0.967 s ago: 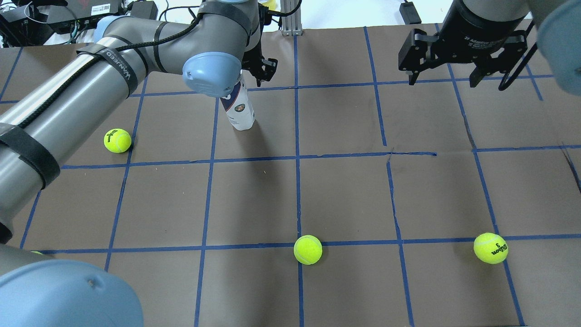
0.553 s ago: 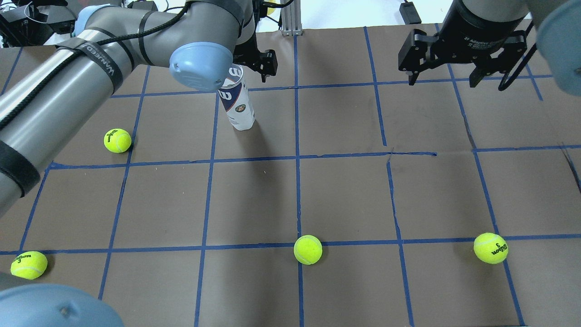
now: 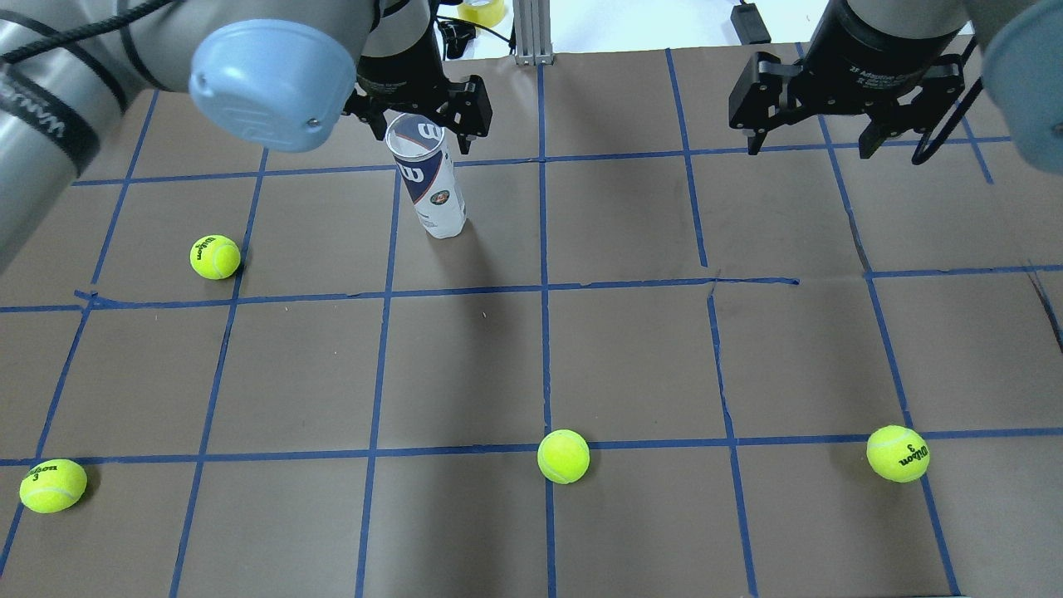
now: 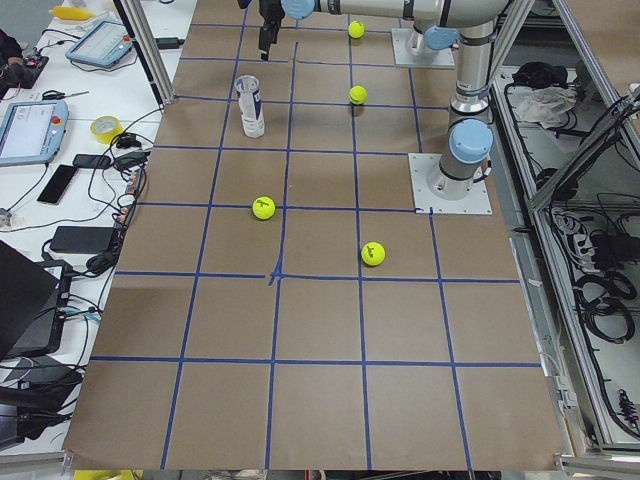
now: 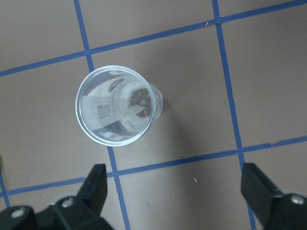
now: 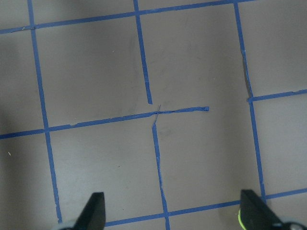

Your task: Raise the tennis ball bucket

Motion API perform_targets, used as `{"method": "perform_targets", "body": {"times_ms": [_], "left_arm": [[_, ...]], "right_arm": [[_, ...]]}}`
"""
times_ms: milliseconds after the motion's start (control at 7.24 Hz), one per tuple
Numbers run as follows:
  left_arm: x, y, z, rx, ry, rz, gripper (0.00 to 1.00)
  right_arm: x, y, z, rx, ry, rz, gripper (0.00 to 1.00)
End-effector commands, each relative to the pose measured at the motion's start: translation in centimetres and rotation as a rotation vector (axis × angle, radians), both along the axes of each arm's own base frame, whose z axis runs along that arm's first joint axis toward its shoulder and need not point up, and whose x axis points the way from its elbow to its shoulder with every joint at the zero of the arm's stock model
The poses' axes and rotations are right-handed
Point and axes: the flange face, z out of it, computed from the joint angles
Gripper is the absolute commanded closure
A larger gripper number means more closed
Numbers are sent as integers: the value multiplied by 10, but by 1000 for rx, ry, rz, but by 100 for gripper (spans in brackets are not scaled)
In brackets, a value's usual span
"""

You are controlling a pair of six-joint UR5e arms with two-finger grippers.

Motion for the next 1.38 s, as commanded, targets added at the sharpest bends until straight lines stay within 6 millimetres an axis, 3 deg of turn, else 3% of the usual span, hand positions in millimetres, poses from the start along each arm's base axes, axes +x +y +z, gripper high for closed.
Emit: {"method": "perform_targets", "body": {"times_ms": [0,138,276,414,553,691,967,1243], "left_arm": [[15,63,8,51,4,1,0],[21,84,-5,72,-2,-7,0],[36,88,5,60,-8,-3,0],[68,89,22,71,-14,51,0],[121,79,53,133,5,57,0],[152,75,67,164,30,41,0],[149,77,64,162,35,84,0],[151,66,64,105,30,96,0]], "right_arm": [[0,0,0,3,0,-1,0],[0,0,0,3,0,1,0],[0,0,0,3,0,-1,0],[0,0,0,3,0,-1,0],[0,0,0,3,-2,0,0],[0,0,-1,4,-1,0,0],[0,0,-1,4,-1,0,0],[0,0,-1,4,-1,1,0]]}}
